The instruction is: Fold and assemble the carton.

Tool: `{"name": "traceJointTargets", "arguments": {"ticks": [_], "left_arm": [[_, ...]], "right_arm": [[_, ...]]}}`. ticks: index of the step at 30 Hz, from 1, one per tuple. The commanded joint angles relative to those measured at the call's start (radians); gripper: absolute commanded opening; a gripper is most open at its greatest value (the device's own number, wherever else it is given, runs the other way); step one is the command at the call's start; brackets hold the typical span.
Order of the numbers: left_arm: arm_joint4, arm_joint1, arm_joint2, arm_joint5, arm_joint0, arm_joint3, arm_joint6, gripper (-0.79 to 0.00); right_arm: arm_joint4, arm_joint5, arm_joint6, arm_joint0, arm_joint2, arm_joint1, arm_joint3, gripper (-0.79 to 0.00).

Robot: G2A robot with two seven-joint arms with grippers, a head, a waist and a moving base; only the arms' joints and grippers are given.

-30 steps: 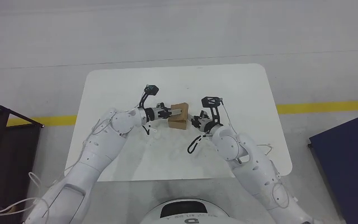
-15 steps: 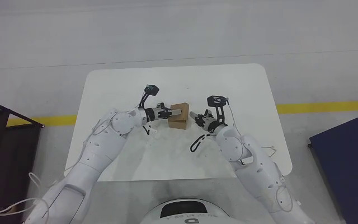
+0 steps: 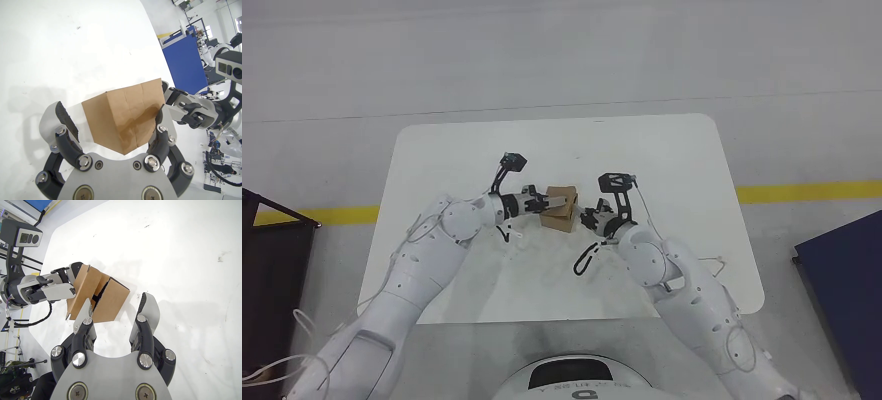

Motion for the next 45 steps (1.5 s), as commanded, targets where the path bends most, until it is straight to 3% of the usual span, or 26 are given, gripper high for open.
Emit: {"name": "traceJointTargets", "arguments": {"ticks": [1, 15, 31, 39, 45], "left_arm": [[0.004, 0.000, 0.002, 0.001, -0.001, -0.001, -0.002, 0.000], [0.073, -0.004, 0.024, 0.021, -0.002, 0.006, 0.021, 0.000], [0.010, -0.005, 0.006, -0.008, 0.001, 0.010, 0.018, 0.000], [-0.010, -0.011, 0.014, -0.017, -0.008, 0.030, 0.010, 0.000], [-0.011, -0.013, 0.018, -0.020, -0.011, 0.037, 0.013, 0.000]], "right_arm": [[0.000, -0.001, 0.000, 0.001, 0.000, -0.001, 0.002, -0.286], [-0.014, 0.005, 0.014, 0.001, -0.010, -0.004, 0.006, -0.283], [-0.023, -0.006, 0.019, 0.002, -0.008, -0.007, 0.001, -0.283], [-0.027, -0.006, 0.027, 0.017, -0.023, -0.012, 0.017, -0.305], [-0.033, -0.007, 0.031, 0.020, -0.028, -0.014, 0.020, -0.366]]}}
